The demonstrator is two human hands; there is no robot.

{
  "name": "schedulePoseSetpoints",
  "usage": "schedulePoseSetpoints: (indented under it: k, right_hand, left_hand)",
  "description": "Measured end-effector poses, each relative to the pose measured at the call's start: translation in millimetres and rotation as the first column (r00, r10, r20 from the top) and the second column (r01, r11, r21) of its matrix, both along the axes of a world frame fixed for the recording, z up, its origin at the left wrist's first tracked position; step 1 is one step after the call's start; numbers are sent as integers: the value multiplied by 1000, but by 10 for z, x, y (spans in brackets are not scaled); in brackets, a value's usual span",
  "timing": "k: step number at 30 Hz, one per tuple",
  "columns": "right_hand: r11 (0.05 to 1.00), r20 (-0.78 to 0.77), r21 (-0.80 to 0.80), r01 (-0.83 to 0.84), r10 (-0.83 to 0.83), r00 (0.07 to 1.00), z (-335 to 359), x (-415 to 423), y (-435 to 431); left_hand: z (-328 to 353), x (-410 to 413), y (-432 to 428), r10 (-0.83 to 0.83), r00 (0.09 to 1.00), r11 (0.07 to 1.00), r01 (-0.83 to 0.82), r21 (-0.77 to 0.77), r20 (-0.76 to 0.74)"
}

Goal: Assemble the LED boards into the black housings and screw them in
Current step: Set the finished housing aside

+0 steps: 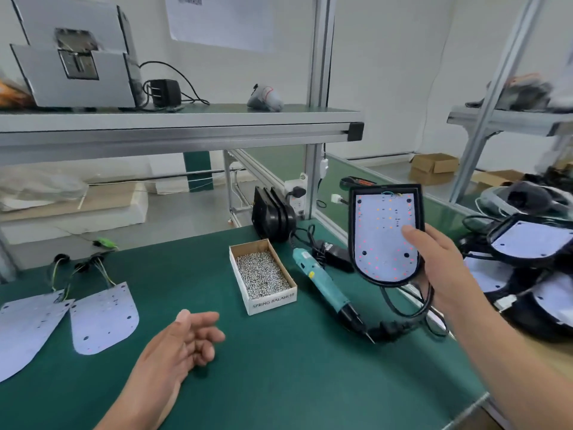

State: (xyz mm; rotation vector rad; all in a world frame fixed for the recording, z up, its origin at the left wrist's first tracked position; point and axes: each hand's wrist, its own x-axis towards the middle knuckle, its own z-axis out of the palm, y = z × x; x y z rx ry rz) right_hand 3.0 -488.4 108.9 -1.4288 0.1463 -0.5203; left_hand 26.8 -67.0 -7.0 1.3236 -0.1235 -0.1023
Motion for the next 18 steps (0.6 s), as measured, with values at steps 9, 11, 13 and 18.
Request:
schedulePoseSetpoints:
  k: [9, 11, 13, 18]
  right_hand:
    - [929, -19, -139, 342, -348, 937, 246, -69, -1189]
    - [896, -24, -174, 408, -418, 908, 259, -92, -1416]
    - [852, -39, -214, 477, -495, 868, 258, -104, -1652]
    - [674, -44, -355, 648, -705, 708, 314, -130, -2122]
  left_hand:
    - [-55, 135, 25, -1, 998, 999, 4, 36, -63]
    - [-61, 162, 35, -6, 996, 999, 9, 37, -84]
    - [-67, 164, 49, -14, 995, 999, 18, 36, -96]
    - [-33, 126, 39, -23, 994, 1000, 25, 19, -106]
